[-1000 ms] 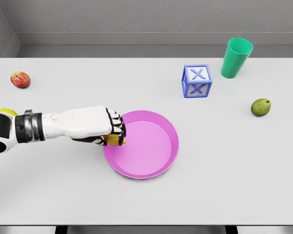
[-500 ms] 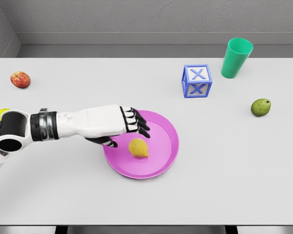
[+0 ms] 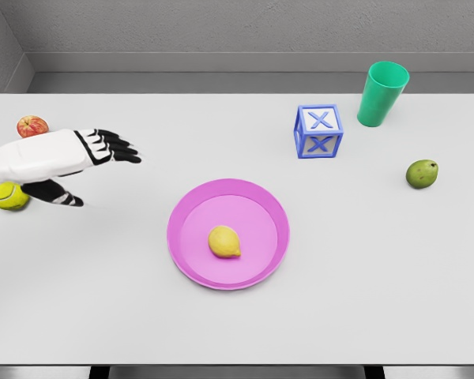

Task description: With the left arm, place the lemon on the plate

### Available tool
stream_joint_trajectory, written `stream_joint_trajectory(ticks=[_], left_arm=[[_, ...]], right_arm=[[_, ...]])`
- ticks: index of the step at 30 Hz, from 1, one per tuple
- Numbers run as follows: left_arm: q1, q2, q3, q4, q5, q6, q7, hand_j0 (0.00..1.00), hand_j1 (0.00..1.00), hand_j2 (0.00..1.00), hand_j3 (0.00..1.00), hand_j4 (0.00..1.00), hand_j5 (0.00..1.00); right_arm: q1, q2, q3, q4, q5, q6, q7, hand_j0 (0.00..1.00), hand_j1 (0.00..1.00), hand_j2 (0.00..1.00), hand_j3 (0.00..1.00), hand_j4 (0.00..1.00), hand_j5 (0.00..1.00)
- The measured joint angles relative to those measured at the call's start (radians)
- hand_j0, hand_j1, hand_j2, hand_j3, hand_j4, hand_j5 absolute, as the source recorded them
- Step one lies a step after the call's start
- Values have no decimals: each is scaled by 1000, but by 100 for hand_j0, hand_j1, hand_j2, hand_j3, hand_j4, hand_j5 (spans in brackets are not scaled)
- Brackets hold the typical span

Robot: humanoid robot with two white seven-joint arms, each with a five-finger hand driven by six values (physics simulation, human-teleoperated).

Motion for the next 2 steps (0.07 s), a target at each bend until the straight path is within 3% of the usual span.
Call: stream_joint_trajectory(ticks=[2], left_arm=[[9,6,2,14,9,0,-2,100,100,100,100,100,100]], right_arm=[[0,0,0,0,0,0,0,100,100,100,100,100,100]])
